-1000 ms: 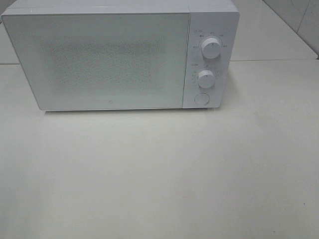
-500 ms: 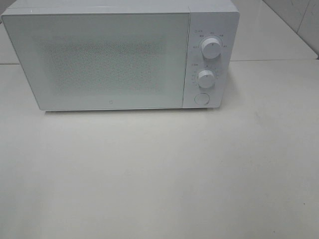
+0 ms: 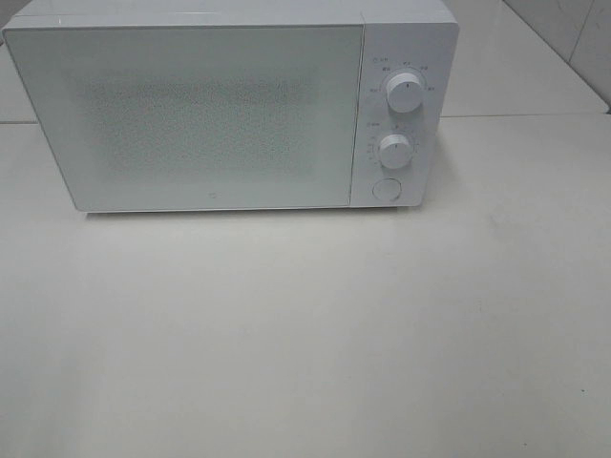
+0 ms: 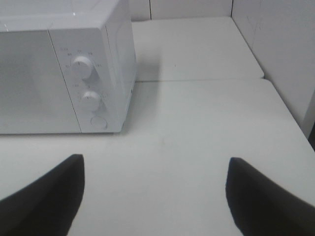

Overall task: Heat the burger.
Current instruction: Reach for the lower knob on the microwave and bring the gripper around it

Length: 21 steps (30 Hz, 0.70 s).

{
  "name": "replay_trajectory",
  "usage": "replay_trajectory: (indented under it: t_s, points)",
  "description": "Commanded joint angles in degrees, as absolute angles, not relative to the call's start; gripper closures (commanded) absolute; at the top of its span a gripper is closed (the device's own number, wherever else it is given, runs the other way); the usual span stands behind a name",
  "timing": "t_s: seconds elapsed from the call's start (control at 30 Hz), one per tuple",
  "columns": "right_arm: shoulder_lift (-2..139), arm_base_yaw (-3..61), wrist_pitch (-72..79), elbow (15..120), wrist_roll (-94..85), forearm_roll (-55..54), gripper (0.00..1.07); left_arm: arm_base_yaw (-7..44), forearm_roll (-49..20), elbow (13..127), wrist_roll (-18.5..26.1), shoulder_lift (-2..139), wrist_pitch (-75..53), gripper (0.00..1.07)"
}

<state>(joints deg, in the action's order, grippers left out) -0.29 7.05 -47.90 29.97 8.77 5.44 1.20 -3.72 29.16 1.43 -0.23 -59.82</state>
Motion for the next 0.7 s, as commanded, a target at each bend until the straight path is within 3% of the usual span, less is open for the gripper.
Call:
replay_trajectory:
  t_s: [0.03, 0.33, 0.7]
  points:
    - [3.3, 6.6, -42.0, 29.7, 8.8, 5.6, 0.34, 0.9, -4.2, 28.9, 1.2, -1.4, -59.4, 0.06]
    - [13.2, 6.6, -31.2, 26.2, 8.8, 5.6, 0.34, 0.9, -4.2, 28.9, 1.2, -1.4, -59.4, 0.06]
    - [17.0, 6.6, -29.0, 26.2, 10.9, 4.9, 0.34, 0.9, -4.2, 28.9, 1.2, -1.4, -59.4, 0.06]
